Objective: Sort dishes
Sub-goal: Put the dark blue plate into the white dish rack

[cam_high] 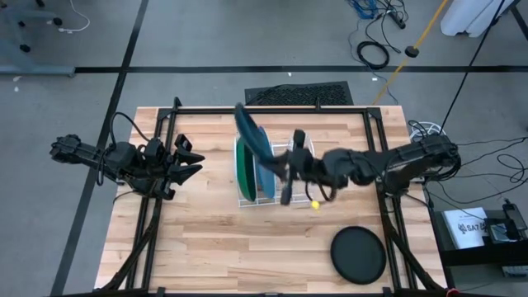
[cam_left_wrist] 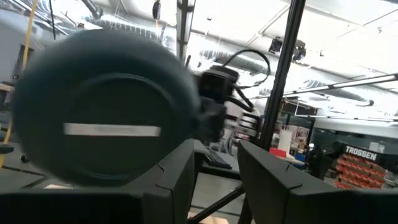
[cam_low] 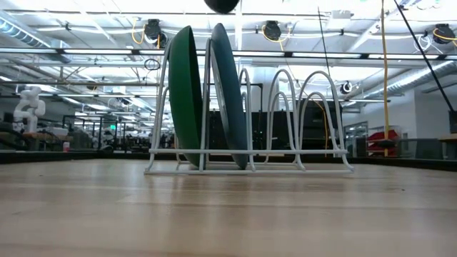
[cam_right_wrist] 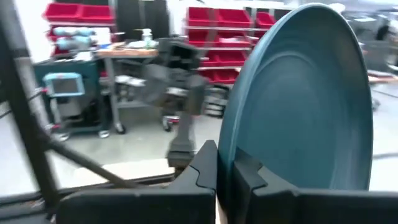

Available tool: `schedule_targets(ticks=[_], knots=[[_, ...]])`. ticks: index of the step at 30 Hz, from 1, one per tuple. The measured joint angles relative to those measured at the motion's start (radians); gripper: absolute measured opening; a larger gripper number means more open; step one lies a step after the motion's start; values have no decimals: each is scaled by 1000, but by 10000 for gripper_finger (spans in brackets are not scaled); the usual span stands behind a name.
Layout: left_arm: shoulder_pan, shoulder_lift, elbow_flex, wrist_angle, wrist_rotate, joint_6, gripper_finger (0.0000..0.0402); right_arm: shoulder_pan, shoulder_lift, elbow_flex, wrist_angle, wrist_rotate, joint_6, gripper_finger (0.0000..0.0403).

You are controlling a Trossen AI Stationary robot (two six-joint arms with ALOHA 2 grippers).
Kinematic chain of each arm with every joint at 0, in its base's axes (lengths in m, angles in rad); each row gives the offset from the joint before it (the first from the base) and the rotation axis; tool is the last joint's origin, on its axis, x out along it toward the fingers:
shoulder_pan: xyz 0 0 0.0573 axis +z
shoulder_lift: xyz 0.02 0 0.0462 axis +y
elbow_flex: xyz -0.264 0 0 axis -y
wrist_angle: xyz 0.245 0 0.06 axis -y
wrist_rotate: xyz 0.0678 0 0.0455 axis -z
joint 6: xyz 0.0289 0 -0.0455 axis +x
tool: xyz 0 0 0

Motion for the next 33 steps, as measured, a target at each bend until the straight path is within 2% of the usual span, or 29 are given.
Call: schedule_targets(ticks=[6, 11, 18, 21, 25, 29, 33], knots=[[0, 0, 0, 0, 0, -25, 135, -106, -20, -36, -6, 48, 88, 0], [0, 0, 0, 0, 0, -34, 135, -188, -144, -196, 19, 84, 174, 0], [0, 0, 0, -3, 1, -24, 135, -187, -401, -610, 378, 79, 275, 0], [0, 0, 0, -5, 1, -20, 135, -150, -456, -755, 551, 83, 297, 0], [0, 0, 0, -9, 2, 2, 135, -87, -455, -850, 719, 89, 312, 0], [0, 0, 0, -10, 1, 5, 135, -30, -388, -861, 743, 143, 333, 0], [0, 0, 0, -10, 1, 5, 135, 14, -315, -858, 850, 196, 340, 0]])
